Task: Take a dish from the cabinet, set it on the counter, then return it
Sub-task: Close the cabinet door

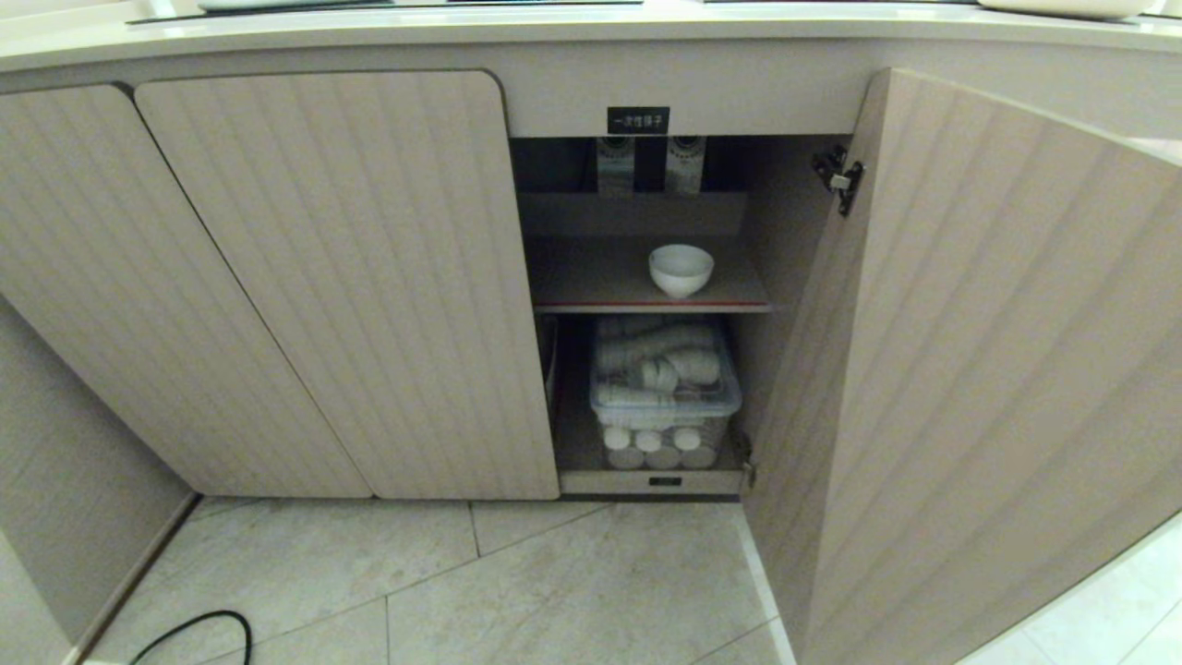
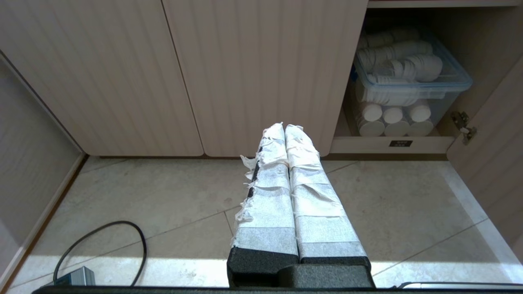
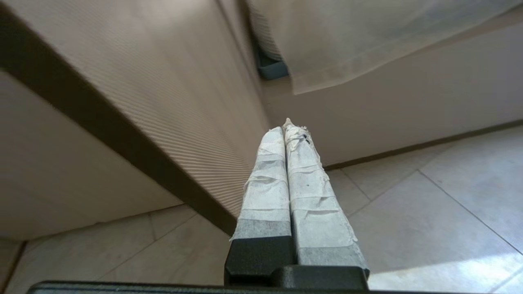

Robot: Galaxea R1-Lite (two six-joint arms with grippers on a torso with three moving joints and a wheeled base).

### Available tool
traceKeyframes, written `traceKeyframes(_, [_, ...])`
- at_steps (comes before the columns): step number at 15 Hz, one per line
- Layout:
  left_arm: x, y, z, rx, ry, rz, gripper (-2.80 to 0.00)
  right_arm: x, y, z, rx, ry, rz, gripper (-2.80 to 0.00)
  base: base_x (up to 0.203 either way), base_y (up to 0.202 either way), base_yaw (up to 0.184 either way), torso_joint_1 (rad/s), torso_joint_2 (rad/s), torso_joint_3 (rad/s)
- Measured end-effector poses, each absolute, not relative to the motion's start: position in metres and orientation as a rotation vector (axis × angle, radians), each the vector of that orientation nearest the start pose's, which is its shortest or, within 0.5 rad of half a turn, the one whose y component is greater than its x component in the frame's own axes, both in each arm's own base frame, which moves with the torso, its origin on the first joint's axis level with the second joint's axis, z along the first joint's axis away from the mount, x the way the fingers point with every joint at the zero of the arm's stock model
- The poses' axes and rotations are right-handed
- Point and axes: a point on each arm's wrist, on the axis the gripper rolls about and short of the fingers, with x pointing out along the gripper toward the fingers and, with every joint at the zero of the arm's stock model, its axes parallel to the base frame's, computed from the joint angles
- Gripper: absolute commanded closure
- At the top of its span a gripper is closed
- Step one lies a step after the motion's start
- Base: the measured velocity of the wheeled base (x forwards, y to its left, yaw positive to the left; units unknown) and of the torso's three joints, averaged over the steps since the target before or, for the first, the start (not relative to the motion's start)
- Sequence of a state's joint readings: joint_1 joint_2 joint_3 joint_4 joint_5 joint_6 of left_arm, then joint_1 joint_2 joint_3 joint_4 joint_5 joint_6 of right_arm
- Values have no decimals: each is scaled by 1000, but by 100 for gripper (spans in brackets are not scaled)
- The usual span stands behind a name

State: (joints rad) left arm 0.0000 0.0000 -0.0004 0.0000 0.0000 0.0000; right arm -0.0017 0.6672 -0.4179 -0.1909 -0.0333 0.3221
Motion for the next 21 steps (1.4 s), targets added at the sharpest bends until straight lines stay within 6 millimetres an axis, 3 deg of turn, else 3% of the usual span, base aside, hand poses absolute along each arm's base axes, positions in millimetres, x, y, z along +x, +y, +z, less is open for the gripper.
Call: traceKeyframes(21, [-23, 0, 76, 0, 0, 0, 0, 53, 4, 217, 358, 61, 193, 0, 0, 0, 0, 0, 0, 0])
